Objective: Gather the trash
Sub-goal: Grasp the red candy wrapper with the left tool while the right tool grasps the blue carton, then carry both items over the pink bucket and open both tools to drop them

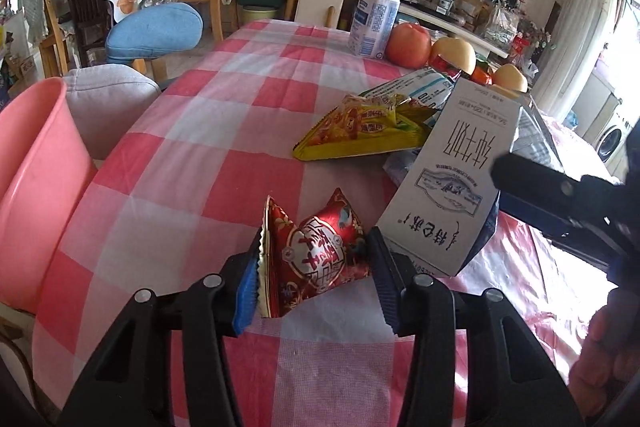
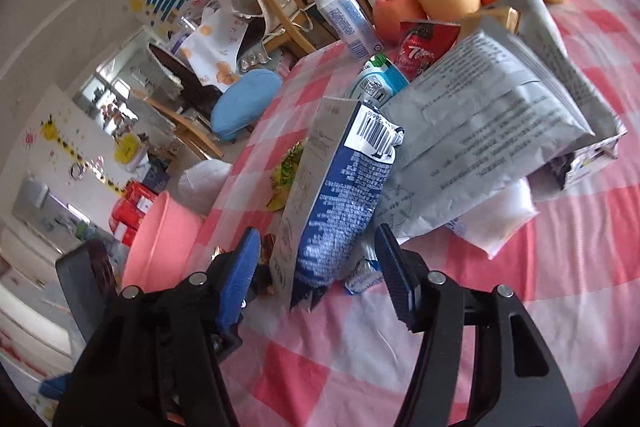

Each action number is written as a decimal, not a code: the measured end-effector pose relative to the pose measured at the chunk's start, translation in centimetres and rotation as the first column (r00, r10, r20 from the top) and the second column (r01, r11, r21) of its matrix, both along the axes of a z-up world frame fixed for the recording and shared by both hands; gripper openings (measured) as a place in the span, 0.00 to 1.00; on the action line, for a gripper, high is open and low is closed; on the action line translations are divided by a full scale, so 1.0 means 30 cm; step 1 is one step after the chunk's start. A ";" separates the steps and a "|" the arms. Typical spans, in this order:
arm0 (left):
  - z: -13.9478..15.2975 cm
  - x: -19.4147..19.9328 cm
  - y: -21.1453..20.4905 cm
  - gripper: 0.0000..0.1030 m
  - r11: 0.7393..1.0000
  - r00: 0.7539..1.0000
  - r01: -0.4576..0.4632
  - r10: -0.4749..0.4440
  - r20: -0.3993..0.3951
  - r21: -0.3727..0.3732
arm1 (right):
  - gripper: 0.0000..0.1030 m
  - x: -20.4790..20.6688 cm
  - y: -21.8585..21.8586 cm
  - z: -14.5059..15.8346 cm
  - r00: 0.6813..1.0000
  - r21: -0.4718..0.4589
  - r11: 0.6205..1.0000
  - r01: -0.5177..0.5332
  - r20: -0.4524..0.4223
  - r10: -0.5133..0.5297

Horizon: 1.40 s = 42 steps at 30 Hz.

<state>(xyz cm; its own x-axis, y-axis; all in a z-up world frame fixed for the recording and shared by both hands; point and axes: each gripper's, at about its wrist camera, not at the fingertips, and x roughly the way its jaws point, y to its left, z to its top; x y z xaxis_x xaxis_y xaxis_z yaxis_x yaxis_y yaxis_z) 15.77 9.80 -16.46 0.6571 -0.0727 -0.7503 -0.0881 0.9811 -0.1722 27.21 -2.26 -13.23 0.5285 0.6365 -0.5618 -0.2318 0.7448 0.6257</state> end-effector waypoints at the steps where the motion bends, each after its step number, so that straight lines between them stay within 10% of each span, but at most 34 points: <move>1: 0.000 0.002 0.003 0.47 1.000 1.000 0.002 -0.002 0.001 -0.011 | 0.60 0.008 0.006 -0.004 1.000 0.002 1.000 -0.001 -0.011 0.001; 13: 0.007 -0.003 0.057 0.35 0.990 1.000 -0.011 0.013 0.015 -0.140 | 0.54 0.047 0.039 -0.051 0.996 0.029 0.999 0.014 -0.093 -0.011; 22: 0.018 -0.013 0.094 0.29 0.979 0.999 -0.023 0.031 0.032 -0.201 | 0.33 -0.017 0.055 0.022 1.000 -0.025 1.000 0.016 0.023 -0.016; 42: 0.173 -0.143 0.260 0.26 0.963 0.971 -0.067 0.124 0.207 -0.260 | 0.33 -0.129 0.153 0.297 0.984 0.003 0.998 -0.056 0.170 0.055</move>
